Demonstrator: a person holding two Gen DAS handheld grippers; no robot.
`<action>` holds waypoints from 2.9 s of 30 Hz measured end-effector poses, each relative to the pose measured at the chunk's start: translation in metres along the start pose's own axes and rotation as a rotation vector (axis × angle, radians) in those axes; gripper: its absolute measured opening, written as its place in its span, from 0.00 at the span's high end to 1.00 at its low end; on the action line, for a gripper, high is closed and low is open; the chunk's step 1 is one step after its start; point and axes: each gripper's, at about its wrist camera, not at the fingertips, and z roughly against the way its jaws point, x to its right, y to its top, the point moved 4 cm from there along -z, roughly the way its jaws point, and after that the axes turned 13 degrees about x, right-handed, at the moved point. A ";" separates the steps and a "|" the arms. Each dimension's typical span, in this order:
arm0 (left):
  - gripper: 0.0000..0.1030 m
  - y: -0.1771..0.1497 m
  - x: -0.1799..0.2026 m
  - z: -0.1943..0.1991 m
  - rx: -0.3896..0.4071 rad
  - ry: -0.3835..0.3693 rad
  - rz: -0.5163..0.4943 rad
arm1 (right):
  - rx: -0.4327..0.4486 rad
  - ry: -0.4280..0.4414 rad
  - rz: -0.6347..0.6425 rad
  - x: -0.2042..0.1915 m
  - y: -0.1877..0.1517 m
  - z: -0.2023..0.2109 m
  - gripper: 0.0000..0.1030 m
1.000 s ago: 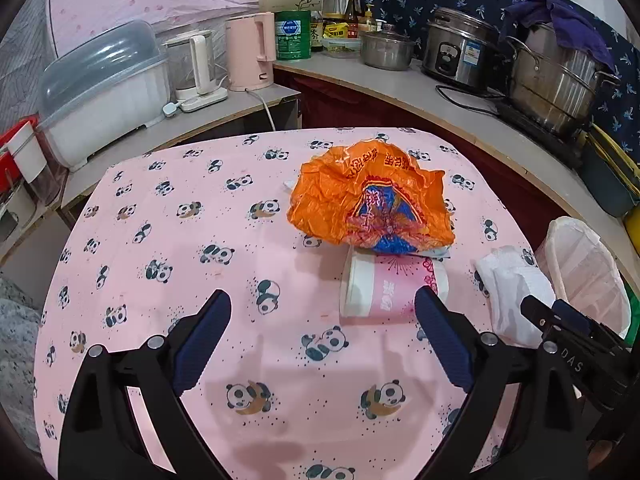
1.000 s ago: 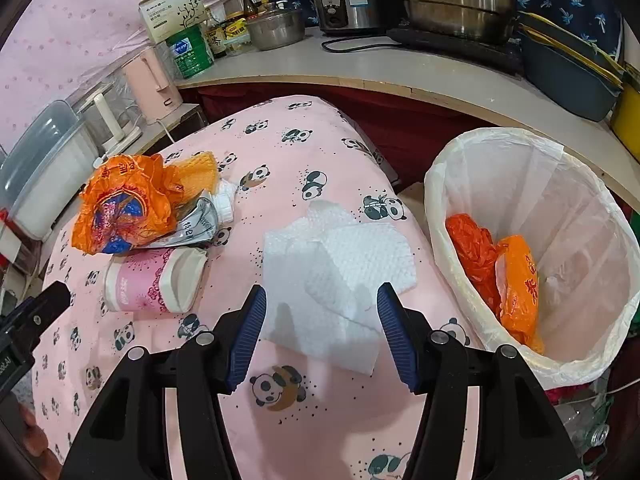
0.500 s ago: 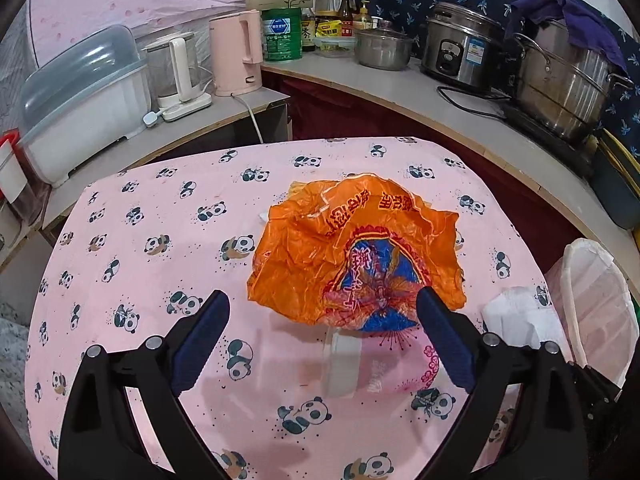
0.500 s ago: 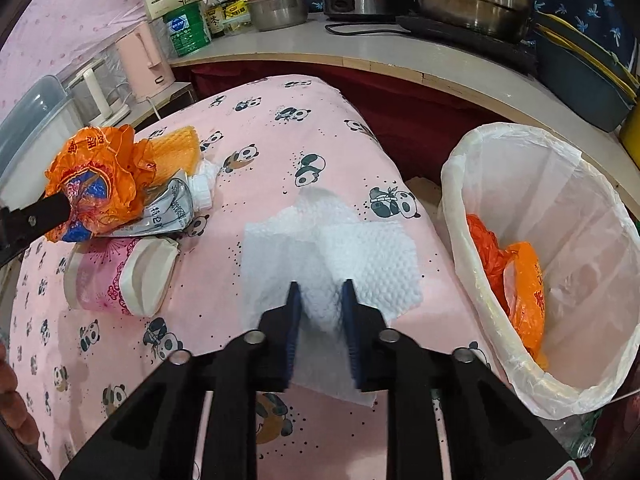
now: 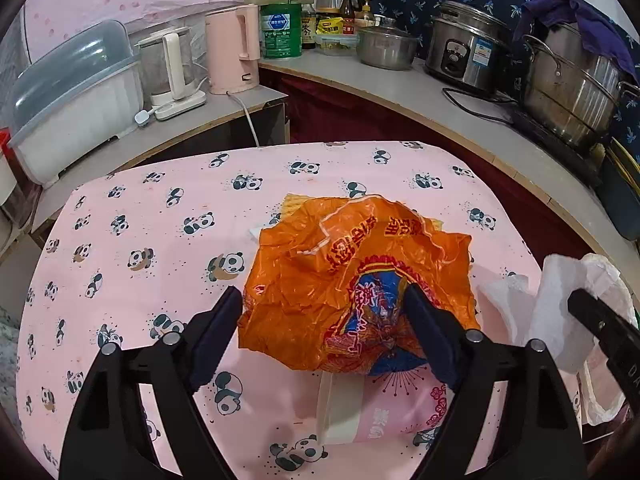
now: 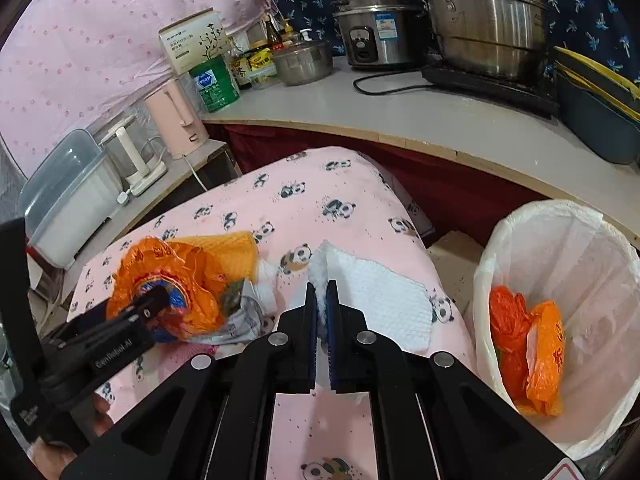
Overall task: Collect trash
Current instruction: 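Grasp the orange snack wrapper with the left tool while the right tool grasps the white tissue, then carry the orange wrapper and white tissue over the white bin, then open the left tool to drop the wrapper while the right tool drops the tissue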
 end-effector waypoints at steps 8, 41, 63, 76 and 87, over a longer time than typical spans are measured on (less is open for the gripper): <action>0.63 -0.001 0.001 0.002 -0.017 -0.013 -0.005 | 0.018 0.011 0.000 -0.009 0.007 0.007 0.95; 0.70 0.019 0.104 0.140 0.128 -0.206 -0.095 | 0.208 -0.091 -0.077 0.073 0.038 0.153 0.95; 0.69 -0.032 0.276 0.137 0.013 -0.485 -0.271 | 0.278 -0.286 -0.218 0.204 0.021 0.215 0.95; 0.52 -0.045 0.297 0.120 -0.005 -0.460 -0.298 | 0.272 -0.303 -0.249 0.225 0.013 0.213 0.95; 0.33 -0.031 0.257 0.114 0.047 -0.346 -0.256 | 0.272 -0.283 -0.220 0.216 0.024 0.201 0.95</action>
